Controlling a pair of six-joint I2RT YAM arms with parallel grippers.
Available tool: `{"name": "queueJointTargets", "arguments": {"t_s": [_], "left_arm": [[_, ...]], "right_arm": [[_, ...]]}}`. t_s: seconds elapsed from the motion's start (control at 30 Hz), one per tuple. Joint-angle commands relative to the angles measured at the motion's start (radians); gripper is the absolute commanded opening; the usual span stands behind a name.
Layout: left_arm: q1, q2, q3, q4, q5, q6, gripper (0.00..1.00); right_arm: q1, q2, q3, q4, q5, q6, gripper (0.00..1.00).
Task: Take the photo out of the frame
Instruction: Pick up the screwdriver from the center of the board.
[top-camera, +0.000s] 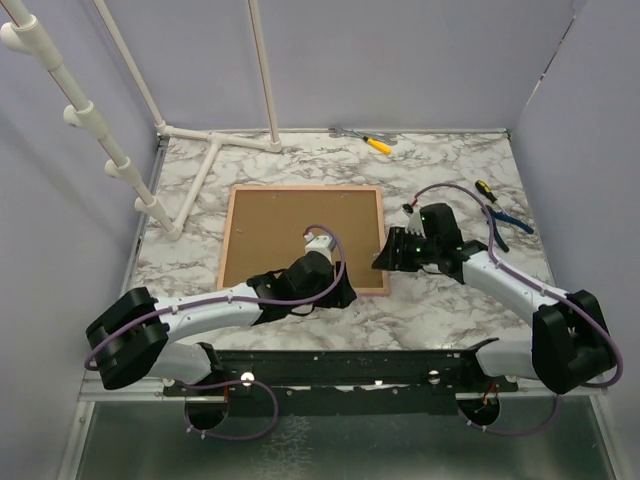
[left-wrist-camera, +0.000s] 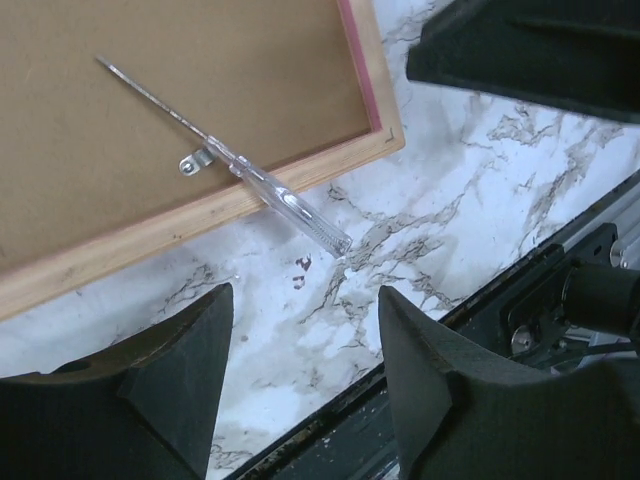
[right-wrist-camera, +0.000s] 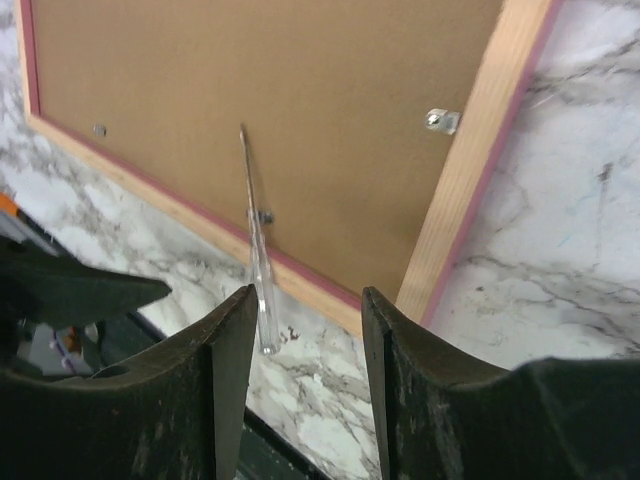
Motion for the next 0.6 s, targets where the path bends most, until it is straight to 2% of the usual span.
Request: {"name": "queueJointTargets", "arguments": {"t_s": [0.0, 0.23, 0.43, 0.57], "left_arm": [[-0.027, -0.025, -0.029, -0.022, -0.152, -0.134, 0.6], [0.098, -0.072, -0.043, -0.018, -0.069, -0.128, 0.49], [0.244, -0.164, -0.093, -0.026, 0.018, -0.105, 0.48], [0.3, -0.202, -0.102, -0.044, 0.045, -0.087, 0.49]], "right_arm": [[0.038, -0.041, -0.067, 0.038, -0.133, -0.037, 0.51], [0.171, 0.004, -0.048, 0.038, -0.03, -0.07, 0.51], [0.285, 0.045, 0.008, -0.016, 0.121, -0.053, 0.51], [0.334, 0.084, 0.037, -0.056, 0.181, -0.036, 0.51]]}}
